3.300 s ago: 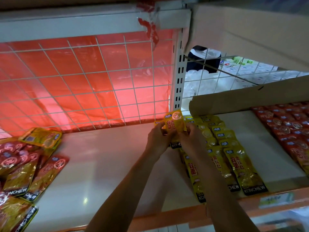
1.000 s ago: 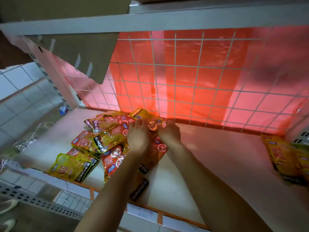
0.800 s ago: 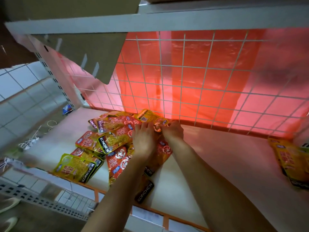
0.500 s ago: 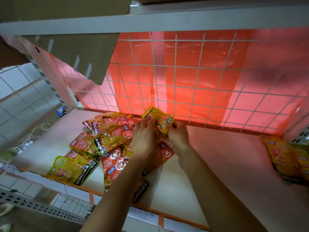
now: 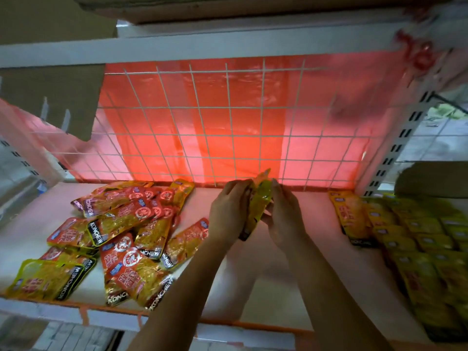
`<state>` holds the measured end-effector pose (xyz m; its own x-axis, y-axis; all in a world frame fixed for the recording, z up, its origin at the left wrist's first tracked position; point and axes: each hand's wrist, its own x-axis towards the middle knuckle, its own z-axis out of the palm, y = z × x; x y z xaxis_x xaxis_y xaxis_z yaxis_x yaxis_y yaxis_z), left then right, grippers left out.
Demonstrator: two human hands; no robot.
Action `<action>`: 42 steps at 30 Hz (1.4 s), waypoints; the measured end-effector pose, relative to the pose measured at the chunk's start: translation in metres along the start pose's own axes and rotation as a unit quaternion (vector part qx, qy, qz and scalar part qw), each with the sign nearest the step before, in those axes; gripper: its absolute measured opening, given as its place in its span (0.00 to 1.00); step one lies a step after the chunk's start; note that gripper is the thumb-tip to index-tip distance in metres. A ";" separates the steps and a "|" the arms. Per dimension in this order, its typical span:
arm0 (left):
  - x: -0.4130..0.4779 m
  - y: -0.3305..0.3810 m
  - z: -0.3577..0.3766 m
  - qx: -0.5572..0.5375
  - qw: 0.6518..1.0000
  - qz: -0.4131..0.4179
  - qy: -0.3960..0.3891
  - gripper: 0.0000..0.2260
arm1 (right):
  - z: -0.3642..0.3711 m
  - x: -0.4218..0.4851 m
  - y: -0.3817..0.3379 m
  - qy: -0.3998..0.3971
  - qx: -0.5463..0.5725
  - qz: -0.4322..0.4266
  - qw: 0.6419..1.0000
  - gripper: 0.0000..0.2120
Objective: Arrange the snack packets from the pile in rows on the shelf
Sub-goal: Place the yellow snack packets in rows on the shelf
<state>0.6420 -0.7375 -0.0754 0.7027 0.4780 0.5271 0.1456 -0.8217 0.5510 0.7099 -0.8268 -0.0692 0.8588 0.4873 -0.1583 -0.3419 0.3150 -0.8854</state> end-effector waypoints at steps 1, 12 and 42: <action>-0.001 0.009 0.007 -0.004 1.000 -0.007 0.004 0.11 | -0.008 -0.003 -0.003 0.008 0.015 0.007 1.000 0.10; -0.004 0.059 0.070 -0.213 0.943 -0.245 -0.070 0.07 | -0.114 -0.007 -0.039 0.187 -0.068 0.004 0.980 0.15; -0.020 0.132 0.152 -0.087 0.943 -0.264 -0.183 0.10 | -0.234 -0.027 -0.099 0.264 -0.201 0.000 0.943 0.12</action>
<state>0.7528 -0.9024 -0.1114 0.7627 0.6402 -0.0922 0.4480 -0.4202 0.7891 0.8101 -1.0618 -0.0792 0.9655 -0.0198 -0.2598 -0.2606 -0.0708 -0.9629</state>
